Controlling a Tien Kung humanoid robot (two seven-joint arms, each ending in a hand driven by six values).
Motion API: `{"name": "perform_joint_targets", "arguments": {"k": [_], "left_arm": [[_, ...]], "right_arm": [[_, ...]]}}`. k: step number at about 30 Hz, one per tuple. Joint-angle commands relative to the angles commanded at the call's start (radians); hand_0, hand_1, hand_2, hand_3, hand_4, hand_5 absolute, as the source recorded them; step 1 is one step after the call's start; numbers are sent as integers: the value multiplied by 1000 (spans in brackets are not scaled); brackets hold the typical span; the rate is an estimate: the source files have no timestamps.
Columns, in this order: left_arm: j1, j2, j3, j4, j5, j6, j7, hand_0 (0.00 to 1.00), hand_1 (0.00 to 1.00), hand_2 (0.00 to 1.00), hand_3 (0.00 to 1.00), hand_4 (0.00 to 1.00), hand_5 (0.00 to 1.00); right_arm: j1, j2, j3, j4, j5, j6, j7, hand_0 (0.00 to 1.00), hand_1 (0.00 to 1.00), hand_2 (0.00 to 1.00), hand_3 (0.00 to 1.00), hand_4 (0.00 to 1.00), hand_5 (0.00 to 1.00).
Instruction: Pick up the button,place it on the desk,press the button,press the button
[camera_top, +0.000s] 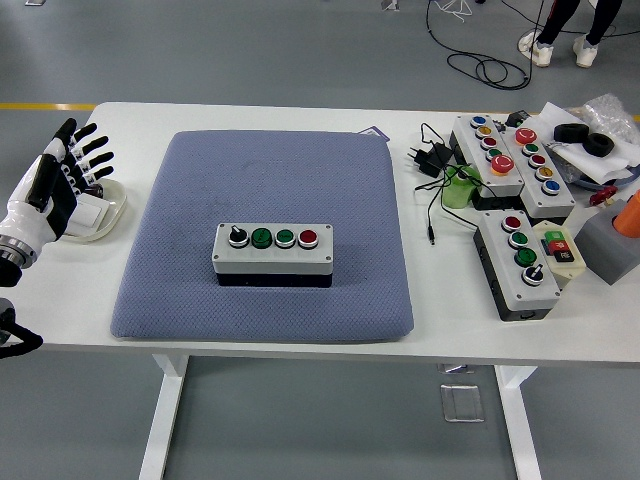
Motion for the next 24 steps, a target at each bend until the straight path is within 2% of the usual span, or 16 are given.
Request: {"name": "perform_joint_targets", "arguments": {"k": [24], "left_arm": [[-17,-1,32,15,-3,-22,8,805,853,902,922,730,998]], "right_arm": [[5,-3,-23,0,29,-5,6,701,696,768,623,421,252]]}}
